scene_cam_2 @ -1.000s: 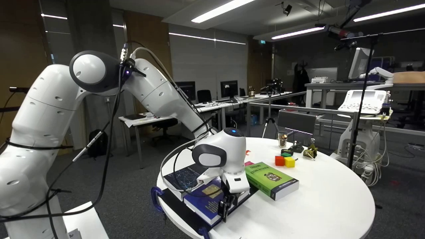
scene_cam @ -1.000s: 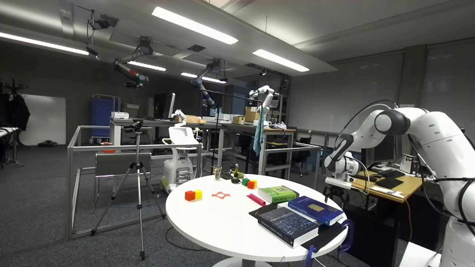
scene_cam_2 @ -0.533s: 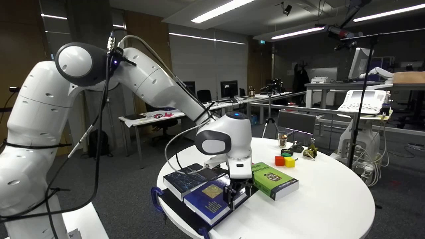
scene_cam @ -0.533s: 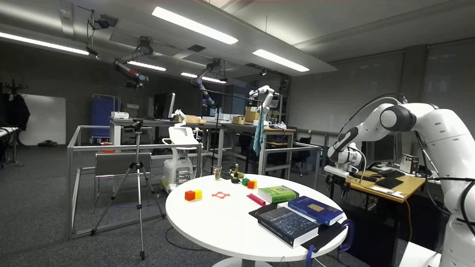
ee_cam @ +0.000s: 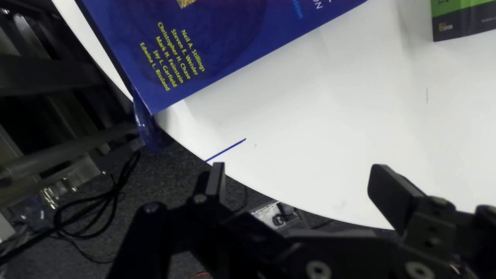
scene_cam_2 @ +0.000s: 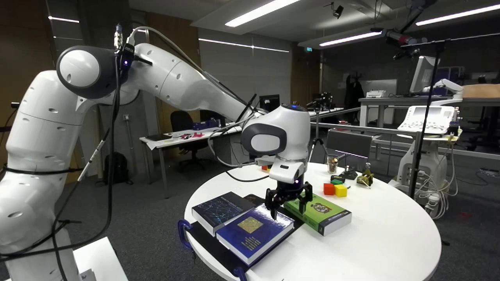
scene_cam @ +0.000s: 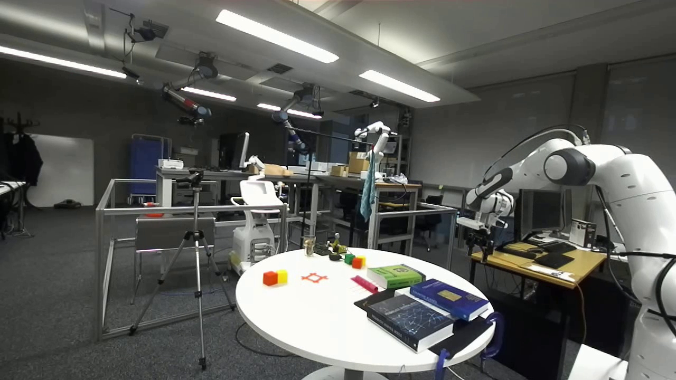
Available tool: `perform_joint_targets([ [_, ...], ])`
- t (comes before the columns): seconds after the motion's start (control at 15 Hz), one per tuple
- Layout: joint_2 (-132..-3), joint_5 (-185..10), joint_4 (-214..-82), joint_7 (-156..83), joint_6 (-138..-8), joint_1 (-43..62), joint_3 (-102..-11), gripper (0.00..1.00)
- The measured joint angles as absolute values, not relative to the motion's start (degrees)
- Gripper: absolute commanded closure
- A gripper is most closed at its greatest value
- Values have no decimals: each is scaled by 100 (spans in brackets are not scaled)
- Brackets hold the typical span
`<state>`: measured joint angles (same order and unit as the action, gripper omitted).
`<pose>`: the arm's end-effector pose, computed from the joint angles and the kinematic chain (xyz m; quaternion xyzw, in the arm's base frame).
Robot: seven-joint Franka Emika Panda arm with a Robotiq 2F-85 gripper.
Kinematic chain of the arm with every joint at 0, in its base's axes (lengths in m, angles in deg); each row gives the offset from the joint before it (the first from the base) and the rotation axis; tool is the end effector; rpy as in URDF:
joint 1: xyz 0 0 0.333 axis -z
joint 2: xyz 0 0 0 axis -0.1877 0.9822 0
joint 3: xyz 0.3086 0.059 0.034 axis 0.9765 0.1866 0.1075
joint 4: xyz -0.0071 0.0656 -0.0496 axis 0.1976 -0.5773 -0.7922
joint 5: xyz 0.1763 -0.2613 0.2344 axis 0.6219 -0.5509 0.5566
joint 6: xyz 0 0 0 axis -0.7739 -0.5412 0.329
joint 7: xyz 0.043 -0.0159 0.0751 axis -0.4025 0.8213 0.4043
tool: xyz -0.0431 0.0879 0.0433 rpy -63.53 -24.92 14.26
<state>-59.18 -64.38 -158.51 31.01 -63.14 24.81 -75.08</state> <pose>0.5397 -0.3551 0.3243 -0.5113 0.8571 0.0232 0.0577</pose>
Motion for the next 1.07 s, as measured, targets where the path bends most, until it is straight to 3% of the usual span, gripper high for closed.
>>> perform_joint_targets([
  [0.6, -5542, -6070, -14415, 4554, -3855, 3152, -7389, 0],
  [1.07, -4915, -5841, -13812, 5013, -3598, 3493, -7291, 0],
])
